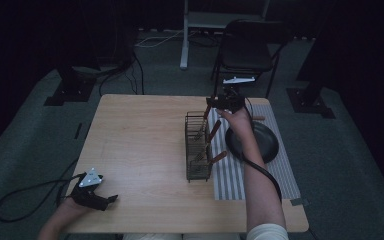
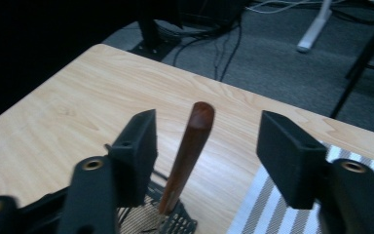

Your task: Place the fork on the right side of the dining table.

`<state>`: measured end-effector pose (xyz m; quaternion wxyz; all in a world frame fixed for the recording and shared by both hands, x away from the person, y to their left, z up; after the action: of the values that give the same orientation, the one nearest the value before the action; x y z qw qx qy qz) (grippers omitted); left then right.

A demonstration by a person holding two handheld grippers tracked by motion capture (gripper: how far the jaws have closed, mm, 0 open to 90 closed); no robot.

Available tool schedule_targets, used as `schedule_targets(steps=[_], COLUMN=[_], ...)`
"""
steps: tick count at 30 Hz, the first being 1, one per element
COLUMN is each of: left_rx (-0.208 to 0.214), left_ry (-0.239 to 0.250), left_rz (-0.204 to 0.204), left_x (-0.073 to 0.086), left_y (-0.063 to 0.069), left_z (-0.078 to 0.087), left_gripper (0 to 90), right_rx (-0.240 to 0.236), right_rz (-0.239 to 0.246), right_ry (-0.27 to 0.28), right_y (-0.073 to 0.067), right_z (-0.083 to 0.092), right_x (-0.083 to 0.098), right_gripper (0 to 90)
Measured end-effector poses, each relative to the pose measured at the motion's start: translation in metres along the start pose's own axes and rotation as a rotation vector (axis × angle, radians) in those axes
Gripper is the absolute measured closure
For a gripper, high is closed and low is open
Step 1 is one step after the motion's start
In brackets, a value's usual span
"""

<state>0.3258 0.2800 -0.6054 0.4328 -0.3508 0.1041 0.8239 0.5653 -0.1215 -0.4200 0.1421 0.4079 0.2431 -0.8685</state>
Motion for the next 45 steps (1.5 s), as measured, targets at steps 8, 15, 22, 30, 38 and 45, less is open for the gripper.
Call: schedule_targets(steps=[8,15,22,30,38,45], left_rx=[0.000,0.000,0.000,0.000,0.000,0.000], left_ry=[0.000,0.002,0.001,0.001,0.001,0.000], left_rz=[0.000,0.002,0.001,0.001,0.001,0.000], left_x=[0.000,0.000,0.000,0.000,0.000,0.000], left_y=[0.000,0.000,0.000,0.000,0.000,0.000], left_z=[0.000,0.000,0.000,0.000,0.000,0.000], left_gripper=[0.0,0.0,0.0,0.0,0.0,0.0], right_rx=[-0.060,-0.145,-0.174,-0.169,-0.187,-0.188], right_rz=[0.014,0.036,0.089,0.087,0.092,0.101], right_ry=[-0.016,-0.018,-0.025,0.006,0.027,0.047], right_y=[-0.008,-0.021,-0.034,-0.034,-0.036,-0.042], right_z=[-0.003,0.004,0.009,0.017,0.035,0.053], right_x=[-0.001,0.000,0.003,0.007,0.003,-0.005], right_gripper=[73.0,79.9,80.8,80.9,80.9,80.9])
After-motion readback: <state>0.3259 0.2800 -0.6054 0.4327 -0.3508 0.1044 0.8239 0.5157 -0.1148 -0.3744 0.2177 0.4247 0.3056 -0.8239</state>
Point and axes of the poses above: each handheld gripper's, and its own axes: z roughly backward along the jaws, x roughly out of its underside, y roughly to its right, the point moved 8 cm from there along -z, roughly forward along the jaws, and after that the axes turned 10 degrees about -z, right-handed, at the moved point
